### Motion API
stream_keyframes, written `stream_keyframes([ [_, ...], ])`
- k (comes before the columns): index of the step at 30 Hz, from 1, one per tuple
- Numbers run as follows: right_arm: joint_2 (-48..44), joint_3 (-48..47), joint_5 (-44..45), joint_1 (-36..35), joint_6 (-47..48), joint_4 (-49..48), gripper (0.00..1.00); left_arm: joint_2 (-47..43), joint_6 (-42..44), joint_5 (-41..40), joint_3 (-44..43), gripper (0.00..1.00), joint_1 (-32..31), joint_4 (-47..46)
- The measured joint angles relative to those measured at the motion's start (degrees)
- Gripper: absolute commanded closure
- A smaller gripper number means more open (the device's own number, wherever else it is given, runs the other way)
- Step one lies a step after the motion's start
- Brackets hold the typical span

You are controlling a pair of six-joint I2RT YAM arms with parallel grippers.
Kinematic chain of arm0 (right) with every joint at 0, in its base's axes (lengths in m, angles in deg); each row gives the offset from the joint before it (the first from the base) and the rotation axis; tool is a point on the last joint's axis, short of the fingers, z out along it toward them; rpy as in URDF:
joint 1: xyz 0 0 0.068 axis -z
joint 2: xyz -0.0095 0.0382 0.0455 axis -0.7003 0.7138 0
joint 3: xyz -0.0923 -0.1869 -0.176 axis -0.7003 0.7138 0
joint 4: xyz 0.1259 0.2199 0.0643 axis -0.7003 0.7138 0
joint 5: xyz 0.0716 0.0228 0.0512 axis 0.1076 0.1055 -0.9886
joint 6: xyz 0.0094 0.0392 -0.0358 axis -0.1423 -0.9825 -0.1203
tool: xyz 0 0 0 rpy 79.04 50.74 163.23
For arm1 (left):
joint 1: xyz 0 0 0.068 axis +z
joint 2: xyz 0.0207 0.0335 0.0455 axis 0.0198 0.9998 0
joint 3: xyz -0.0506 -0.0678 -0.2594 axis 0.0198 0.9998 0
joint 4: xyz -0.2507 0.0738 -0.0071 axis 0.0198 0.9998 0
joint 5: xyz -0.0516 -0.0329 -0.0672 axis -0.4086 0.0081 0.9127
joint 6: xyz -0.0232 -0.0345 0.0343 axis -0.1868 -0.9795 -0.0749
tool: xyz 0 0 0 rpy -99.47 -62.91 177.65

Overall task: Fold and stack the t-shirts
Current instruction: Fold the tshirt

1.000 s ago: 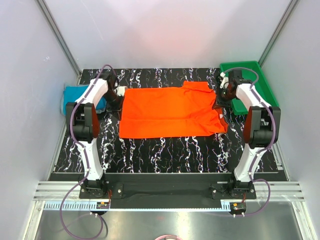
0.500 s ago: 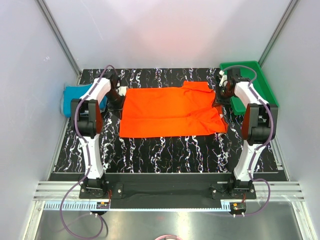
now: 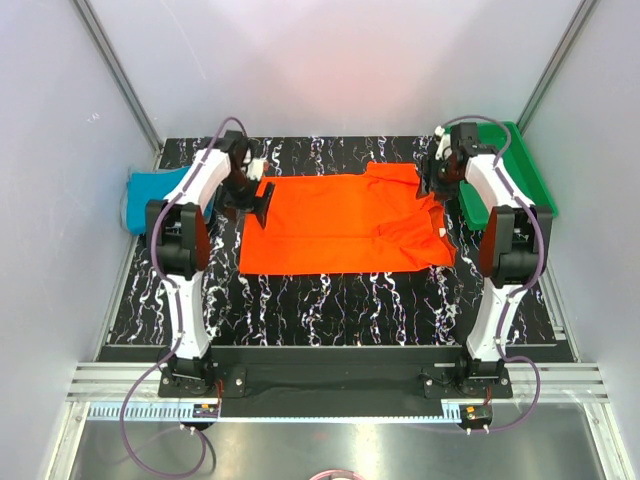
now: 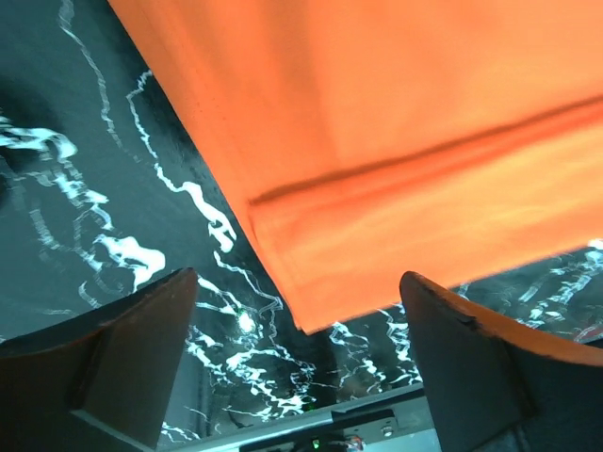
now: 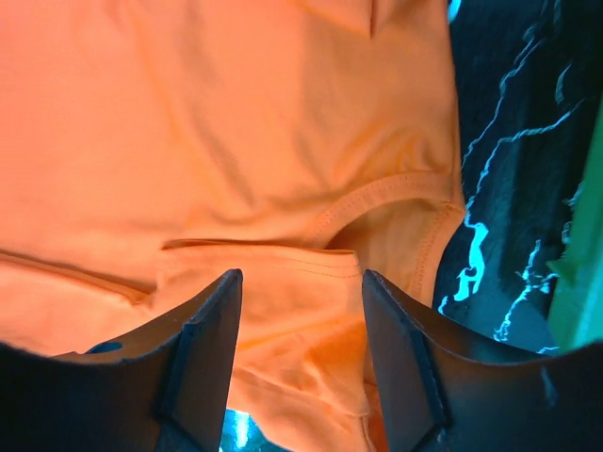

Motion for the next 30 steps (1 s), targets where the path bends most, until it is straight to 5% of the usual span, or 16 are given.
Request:
stream_keyframes([
  [8, -2.71, -3.63, -8.22, -0.04, -2.21, 0.55, 0.4, -8.37, -0.07, 6.51, -2.03, 0.05, -3.82, -0.52],
  [16, 3.3, -4.26, -18.32, -1.4, -7.13, 0.81, 0.42, -3.08, -0.42, 10.54, 3.17, 0.08, -6.05, -0.59],
  [30, 3.67, 0.35, -15.91, -1.53, -6.8, 3.85, 0.4, 1.99, -0.59, 11.98, 3.87, 0.09, -7.43, 0.0],
])
